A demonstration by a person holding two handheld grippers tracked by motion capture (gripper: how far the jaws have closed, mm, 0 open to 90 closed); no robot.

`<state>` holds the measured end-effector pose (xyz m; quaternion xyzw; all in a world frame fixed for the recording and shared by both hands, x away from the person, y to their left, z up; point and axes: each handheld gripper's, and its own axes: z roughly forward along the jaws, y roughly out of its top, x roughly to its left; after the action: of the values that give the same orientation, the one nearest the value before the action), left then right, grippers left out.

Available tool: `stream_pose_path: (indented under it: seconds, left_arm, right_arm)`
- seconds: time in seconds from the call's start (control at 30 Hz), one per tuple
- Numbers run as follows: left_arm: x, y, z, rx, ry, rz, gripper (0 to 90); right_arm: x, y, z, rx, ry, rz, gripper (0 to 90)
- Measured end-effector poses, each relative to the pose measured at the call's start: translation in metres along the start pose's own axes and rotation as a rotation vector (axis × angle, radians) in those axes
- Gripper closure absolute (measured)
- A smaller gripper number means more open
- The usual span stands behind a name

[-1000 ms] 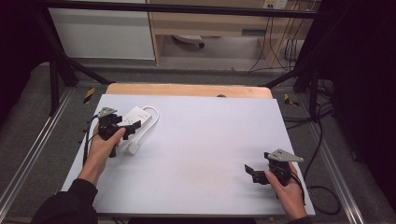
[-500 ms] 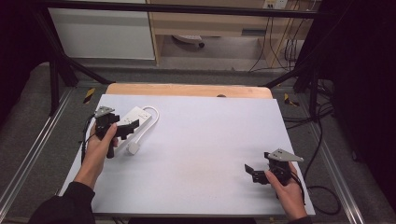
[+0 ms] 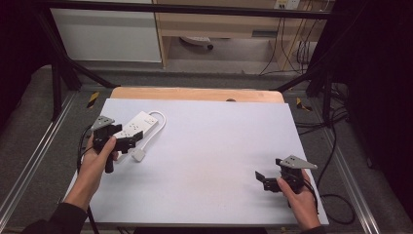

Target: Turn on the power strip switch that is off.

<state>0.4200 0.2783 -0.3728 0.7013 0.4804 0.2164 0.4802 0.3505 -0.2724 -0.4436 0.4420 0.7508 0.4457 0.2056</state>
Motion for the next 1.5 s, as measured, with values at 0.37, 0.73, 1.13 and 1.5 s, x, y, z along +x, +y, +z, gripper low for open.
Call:
stream_pose_path:
  seconds: [0.37,0.73,1.13,1.5]
  left_arm:
    - [-0.005,-0.020,-0.032,-0.028,0.001,0.004,6.8]
    - [-0.011,-0.036,-0.056,-0.035,0.013,0.014,7.0]
    - [-0.028,-0.064,-0.067,-0.026,0.013,0.004,6.3]
    - [-0.052,-0.099,-0.062,0.065,-0.011,0.047,7.2]
  right_arm:
    - [0.000,-0.001,0.001,0.011,-0.012,0.001,2.9]
    - [0.000,-0.001,0.001,0.006,-0.009,0.006,2.3]
    - [-0.001,-0.001,0.001,0.005,-0.010,0.010,2.3]
    - [-0.002,-0.002,0.003,0.025,-0.031,0.015,2.4]
